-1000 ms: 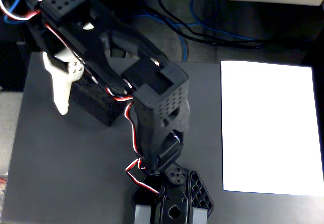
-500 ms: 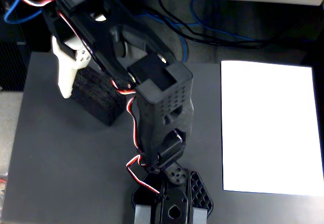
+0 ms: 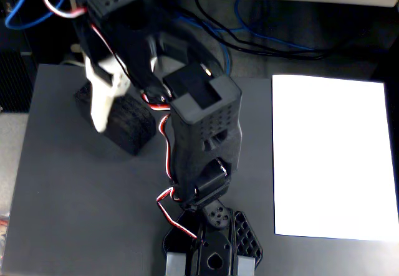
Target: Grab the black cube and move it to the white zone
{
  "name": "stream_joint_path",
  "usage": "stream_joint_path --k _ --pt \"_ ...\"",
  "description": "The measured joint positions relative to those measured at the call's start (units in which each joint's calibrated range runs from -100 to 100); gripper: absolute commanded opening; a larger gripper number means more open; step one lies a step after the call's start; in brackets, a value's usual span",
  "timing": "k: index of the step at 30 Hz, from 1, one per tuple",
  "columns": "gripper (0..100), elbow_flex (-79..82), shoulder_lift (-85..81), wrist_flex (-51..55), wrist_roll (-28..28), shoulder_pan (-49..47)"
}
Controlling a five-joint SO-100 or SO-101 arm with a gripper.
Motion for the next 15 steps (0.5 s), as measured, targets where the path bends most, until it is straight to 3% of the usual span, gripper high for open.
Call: stream_joint_path --k 4,9,15 --pt "32 10.1 0.0 -5.7 0.0 -0.1" --pt "1 11.0 -0.1 -6.6 0.0 -0.1" --pt "1 10.9 -0.2 -6.5 -1.6 -0.2"
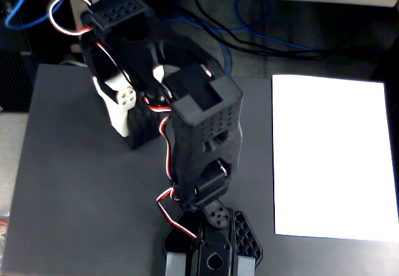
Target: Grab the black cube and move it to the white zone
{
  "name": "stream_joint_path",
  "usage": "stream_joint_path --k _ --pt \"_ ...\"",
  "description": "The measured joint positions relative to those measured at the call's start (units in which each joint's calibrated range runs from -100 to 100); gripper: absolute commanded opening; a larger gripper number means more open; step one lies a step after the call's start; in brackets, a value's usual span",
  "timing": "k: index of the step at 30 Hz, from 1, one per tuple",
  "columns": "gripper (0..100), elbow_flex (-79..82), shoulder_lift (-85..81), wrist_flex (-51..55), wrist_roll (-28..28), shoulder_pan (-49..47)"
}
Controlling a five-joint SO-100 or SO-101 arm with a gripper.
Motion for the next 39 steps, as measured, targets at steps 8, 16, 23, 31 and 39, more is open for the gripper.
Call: stream_joint_path --k 8,16,23,31,39 --pt "1 -3.3 -25.5 12.2 -18.3 0.1" --pt "1 -8.9 -45.2 18.6 -30.4 23.0" --pt "1 -15.0 -45.8 18.7 -30.8 54.7" --pt "1 -6.9 -45.9 13.2 -34.0 69.4" --pt "1 5.0 -45.9 2.3 -34.0 80.4"
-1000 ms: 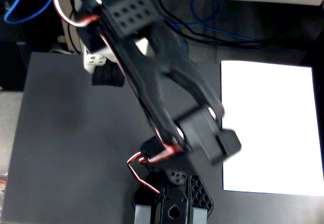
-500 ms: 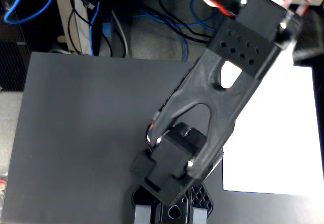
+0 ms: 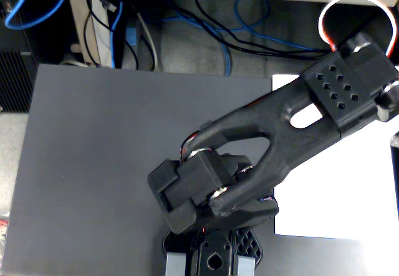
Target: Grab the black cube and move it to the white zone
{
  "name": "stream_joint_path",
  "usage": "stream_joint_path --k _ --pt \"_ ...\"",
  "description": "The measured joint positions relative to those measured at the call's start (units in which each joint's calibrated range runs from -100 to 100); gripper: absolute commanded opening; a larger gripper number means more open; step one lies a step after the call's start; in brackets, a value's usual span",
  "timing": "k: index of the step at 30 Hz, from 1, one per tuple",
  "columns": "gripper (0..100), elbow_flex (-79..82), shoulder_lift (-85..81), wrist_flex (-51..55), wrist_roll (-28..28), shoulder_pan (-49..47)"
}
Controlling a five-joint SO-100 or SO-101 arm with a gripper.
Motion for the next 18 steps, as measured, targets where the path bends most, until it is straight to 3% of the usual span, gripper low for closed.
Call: stream_joint_path --k 4,9,14,18 --pt "1 5.9 4.4 -1.9 3.5 -0.1" --pt "1 8.2 31.5 -15.0 5.2 -4.4" --pt "1 -4.9 43.5 -2.7 8.1 -12.5" --pt "2 -5.0 43.7 -1.6 8.9 -13.0"
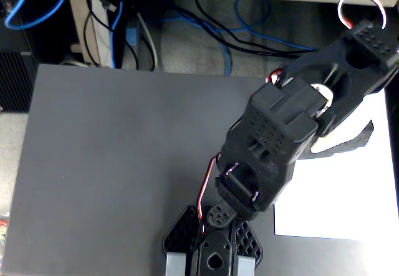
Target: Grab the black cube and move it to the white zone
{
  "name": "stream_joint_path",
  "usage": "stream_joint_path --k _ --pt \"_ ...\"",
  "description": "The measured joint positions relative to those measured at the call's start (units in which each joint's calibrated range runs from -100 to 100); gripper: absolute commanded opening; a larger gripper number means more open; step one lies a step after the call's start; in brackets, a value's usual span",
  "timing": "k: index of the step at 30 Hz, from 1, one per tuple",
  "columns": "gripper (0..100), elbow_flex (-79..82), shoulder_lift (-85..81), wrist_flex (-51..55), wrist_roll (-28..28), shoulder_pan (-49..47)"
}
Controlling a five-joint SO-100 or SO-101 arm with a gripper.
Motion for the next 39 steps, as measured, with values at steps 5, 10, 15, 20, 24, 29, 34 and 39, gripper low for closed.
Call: stream_joint_path --k 5,10,15,20,24,29,34,39 --pt "2 -0.8 0.0 0.0 0.2 0.0" --pt "2 -0.8 0.0 0.4 1.4 0.1" --pt "2 -5.0 0.0 5.0 5.0 6.1" --pt "2 -11.8 0.0 10.3 4.5 6.1" --pt "25 -11.8 0.1 10.3 4.5 6.1" --pt "31 -11.8 0.1 8.4 4.5 6.1" --pt "33 -11.8 0.1 8.2 4.5 6.1" --pt "32 -15.5 0.1 11.7 6.9 6.1"
